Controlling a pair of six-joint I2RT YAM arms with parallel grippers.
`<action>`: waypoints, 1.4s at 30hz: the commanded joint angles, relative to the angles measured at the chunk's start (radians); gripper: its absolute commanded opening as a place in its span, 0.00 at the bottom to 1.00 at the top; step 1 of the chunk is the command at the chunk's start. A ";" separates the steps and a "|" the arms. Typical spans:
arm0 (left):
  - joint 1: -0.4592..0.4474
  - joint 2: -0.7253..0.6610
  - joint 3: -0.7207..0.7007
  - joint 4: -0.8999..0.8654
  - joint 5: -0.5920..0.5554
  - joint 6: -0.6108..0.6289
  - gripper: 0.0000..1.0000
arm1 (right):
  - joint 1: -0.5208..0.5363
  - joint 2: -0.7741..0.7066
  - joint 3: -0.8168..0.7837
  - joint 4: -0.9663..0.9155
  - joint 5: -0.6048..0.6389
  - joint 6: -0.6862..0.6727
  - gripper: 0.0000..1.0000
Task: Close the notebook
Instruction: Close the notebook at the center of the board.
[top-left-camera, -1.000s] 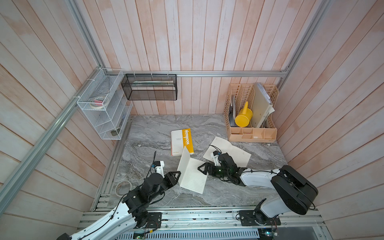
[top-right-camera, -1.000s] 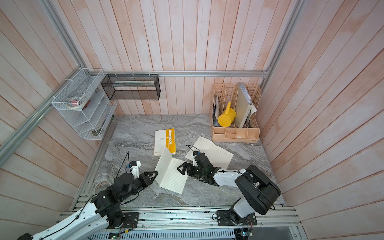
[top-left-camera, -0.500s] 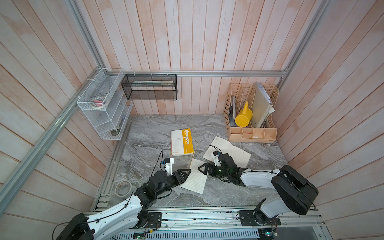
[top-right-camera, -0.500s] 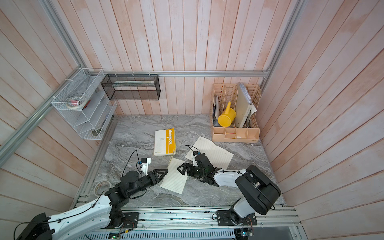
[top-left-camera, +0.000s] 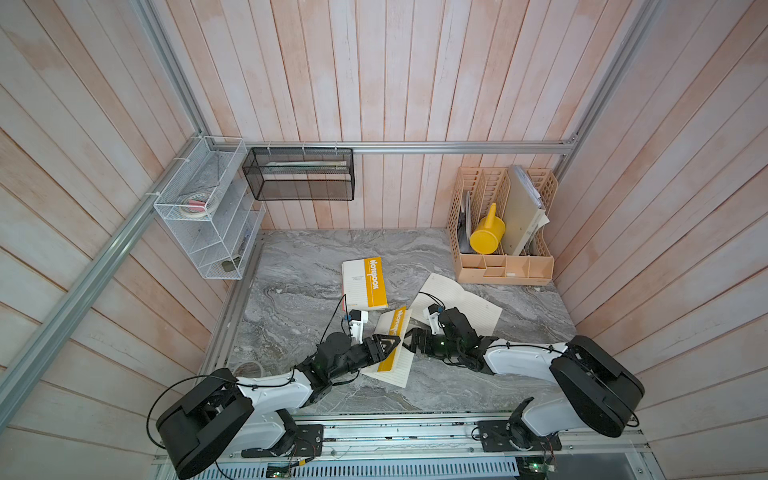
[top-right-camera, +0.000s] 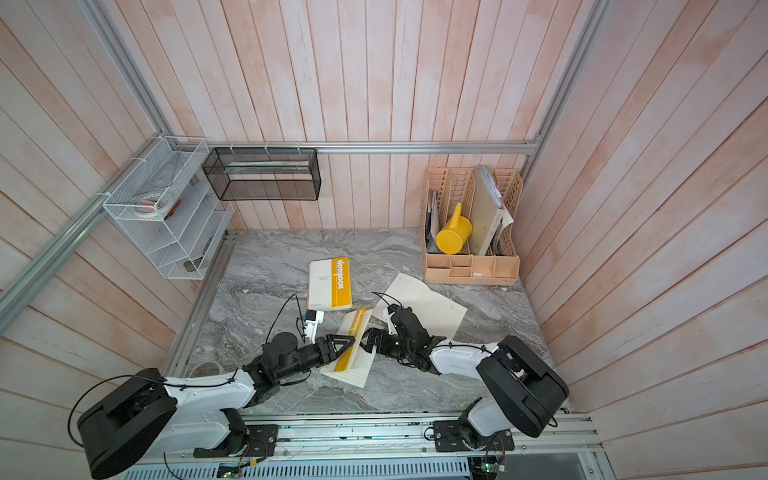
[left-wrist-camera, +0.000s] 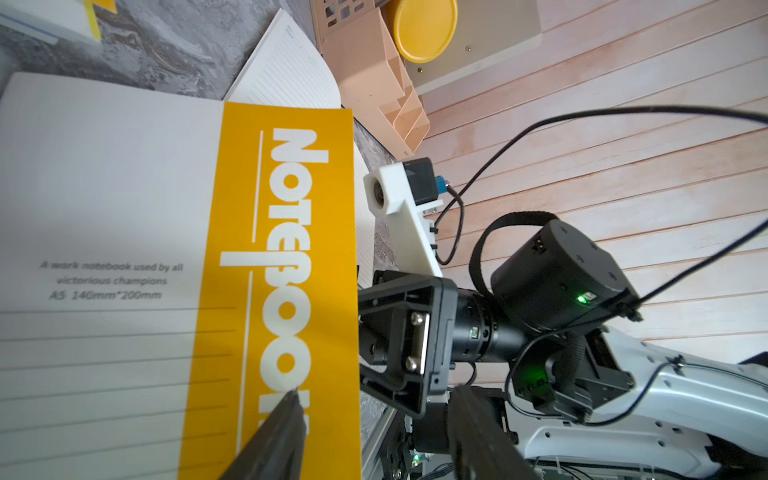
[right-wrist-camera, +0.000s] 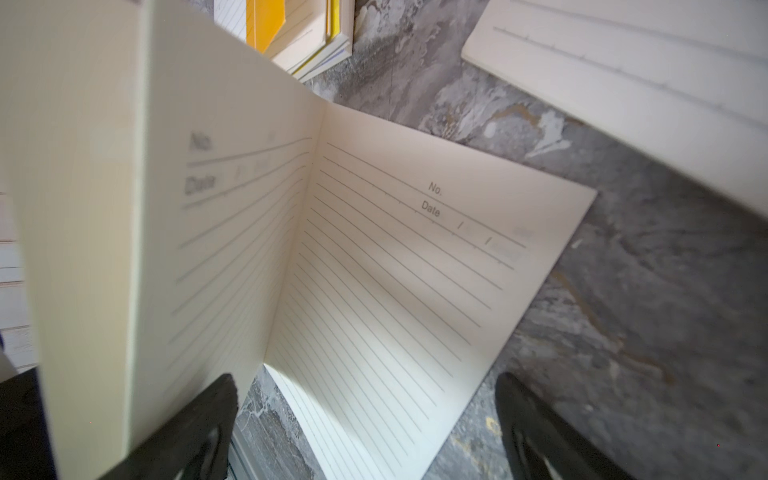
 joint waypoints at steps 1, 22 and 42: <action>0.003 0.014 0.001 0.024 0.000 0.031 0.59 | -0.006 -0.014 -0.020 -0.057 0.011 -0.016 0.98; 0.082 0.236 -0.051 0.241 0.086 0.025 0.58 | -0.027 -0.098 0.012 -0.141 0.023 -0.042 0.98; 0.070 0.278 0.020 -0.058 0.010 0.058 0.57 | -0.025 -0.206 0.031 -0.049 -0.022 0.004 0.98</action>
